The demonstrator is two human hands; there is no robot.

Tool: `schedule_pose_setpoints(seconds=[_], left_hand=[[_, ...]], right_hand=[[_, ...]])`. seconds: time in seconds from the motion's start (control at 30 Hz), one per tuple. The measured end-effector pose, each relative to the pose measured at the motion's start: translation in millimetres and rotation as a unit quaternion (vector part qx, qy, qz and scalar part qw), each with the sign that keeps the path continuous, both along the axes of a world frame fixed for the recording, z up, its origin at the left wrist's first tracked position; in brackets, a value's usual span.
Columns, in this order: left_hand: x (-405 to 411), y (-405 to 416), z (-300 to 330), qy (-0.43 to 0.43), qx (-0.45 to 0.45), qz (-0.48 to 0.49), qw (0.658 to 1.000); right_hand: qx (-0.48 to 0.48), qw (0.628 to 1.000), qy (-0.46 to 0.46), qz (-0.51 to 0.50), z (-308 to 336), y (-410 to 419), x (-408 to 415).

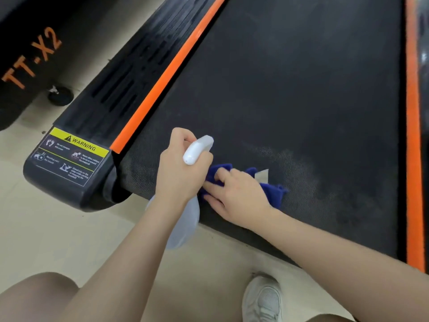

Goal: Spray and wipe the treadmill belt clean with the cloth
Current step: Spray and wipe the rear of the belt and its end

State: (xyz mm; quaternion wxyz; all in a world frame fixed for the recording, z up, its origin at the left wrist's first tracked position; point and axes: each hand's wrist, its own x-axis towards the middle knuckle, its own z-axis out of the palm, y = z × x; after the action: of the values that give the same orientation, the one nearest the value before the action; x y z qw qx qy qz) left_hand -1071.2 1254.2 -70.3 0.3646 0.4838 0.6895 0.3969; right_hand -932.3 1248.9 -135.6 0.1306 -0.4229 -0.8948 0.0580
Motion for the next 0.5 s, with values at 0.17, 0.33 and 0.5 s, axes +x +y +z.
schedule_pose_setpoints(seconds=[0.17, 0.33, 0.5], left_hand=[[-6.7, -3.8, -6.2, 0.001, 0.006, 0.007, 1.0], [-4.7, -17.8, -19.1, 0.005, -0.02, -0.011, 1.0], [-2.0, -21.0, -22.7, 0.019, -0.028, -0.003, 0.999]], right_hand=[[0.018, 0.972, -0.047, -0.231, 1.2, 78.0, 24.6], [0.018, 0.99, 0.009, -0.137, 0.1, 20.6, 24.7], [0.024, 0.996, -0.013, -0.082, -1.0, 19.6, 50.8]])
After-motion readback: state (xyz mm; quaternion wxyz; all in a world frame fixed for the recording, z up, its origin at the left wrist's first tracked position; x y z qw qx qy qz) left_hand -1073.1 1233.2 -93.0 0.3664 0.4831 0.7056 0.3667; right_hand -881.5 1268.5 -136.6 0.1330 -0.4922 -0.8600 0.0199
